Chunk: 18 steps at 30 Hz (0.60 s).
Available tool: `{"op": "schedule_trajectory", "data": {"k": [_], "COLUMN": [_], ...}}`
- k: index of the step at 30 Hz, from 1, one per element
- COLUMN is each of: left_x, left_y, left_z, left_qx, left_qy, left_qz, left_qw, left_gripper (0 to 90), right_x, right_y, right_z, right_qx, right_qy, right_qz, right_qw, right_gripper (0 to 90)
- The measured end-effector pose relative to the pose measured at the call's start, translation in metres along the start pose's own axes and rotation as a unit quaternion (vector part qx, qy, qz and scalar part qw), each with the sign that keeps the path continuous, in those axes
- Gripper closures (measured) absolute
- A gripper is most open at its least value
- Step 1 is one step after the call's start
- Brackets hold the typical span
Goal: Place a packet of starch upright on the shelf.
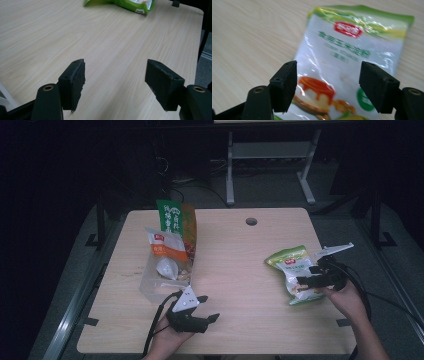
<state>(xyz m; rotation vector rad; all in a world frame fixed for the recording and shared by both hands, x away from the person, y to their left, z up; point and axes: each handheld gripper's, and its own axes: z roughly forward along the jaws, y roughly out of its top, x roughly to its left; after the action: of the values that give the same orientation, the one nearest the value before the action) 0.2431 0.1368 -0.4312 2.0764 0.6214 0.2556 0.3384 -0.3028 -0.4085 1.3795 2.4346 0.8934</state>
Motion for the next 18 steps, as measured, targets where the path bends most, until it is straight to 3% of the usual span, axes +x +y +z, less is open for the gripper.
{"op": "schedule_trajectory", "data": {"k": [4,7,11,14,18], "left_x": [0.0,0.0,-0.001,-0.003,-0.006], "left_y": [0.0,0.001,0.005,0.007,0.011], "left_z": [0.001,0.002,0.006,0.008,0.011], "left_qx": [0.0,0.002,0.004,0.001,0.002], "left_qy": [-0.002,-0.003,-0.009,-0.011,-0.012], "left_qz": [0.004,0.002,0.0,0.003,0.011], "left_qw": [1.0,1.0,1.0,0.9999,0.9999], "left_gripper": [32.1,32.1,31.8,31.5,31.5], "right_x": [-0.014,-0.024,-0.034,-0.039,-0.038], "right_y": [-0.007,-0.012,-0.022,-0.029,-0.036], "right_z": [0.0,0.0,-0.001,-0.001,-0.001], "right_qx": [0.002,0.0,0.003,0.008,-0.001], "right_qy": [-0.009,-0.002,0.027,0.056,0.067], "right_qz": [0.018,0.041,0.069,0.091,0.097], "right_qw": [0.9998,0.9991,0.9973,0.9942,0.993], "right_gripper": [28.2,26.8,26.4,26.8,27.8]}}
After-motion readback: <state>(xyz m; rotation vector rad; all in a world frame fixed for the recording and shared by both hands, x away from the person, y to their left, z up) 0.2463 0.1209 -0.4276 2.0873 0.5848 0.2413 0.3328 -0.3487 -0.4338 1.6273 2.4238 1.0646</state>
